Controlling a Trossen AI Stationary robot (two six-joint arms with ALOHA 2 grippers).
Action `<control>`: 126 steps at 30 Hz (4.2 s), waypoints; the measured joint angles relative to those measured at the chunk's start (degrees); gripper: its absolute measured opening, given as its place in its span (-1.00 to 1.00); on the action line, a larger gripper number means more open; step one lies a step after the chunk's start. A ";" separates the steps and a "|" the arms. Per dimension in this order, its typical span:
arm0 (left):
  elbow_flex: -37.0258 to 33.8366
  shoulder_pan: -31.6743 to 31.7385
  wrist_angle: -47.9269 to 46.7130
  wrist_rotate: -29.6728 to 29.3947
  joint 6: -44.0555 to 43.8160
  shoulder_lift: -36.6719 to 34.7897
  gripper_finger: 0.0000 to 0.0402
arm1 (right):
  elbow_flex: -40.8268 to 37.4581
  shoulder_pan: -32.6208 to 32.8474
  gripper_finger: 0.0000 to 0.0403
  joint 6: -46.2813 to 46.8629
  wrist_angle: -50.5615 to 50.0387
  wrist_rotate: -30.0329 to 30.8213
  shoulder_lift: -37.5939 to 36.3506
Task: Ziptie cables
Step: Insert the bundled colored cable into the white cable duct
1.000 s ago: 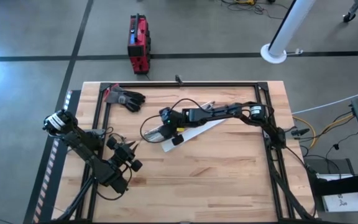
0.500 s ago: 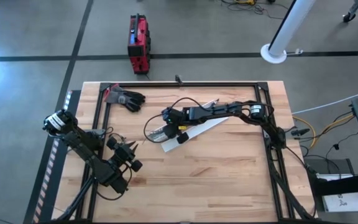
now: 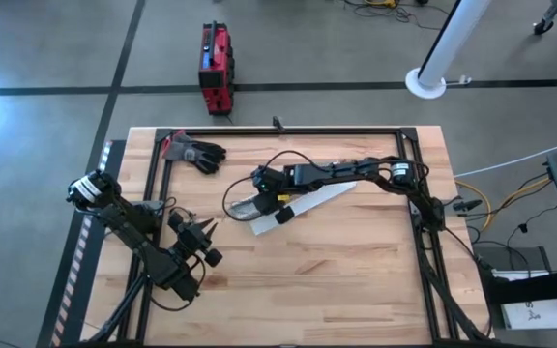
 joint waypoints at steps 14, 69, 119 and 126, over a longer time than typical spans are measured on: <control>0.00 2.63 2.56 -7.01 -0.49 0.00 -0.71 | 3.58 0.09 -0.22 1.78 -4.89 -0.02 -0.43; -20.52 45.38 68.95 52.53 94.35 -15.85 -0.99 | 3.32 0.68 -1.00 2.40 -5.09 -4.45 3.99; -19.69 43.71 65.96 64.80 79.44 -10.56 -1.00 | 3.54 0.17 -1.00 3.89 -6.19 -0.40 3.65; -19.74 41.39 60.93 65.91 75.78 -17.72 -0.99 | 3.54 0.18 -1.00 3.52 -6.36 3.47 2.40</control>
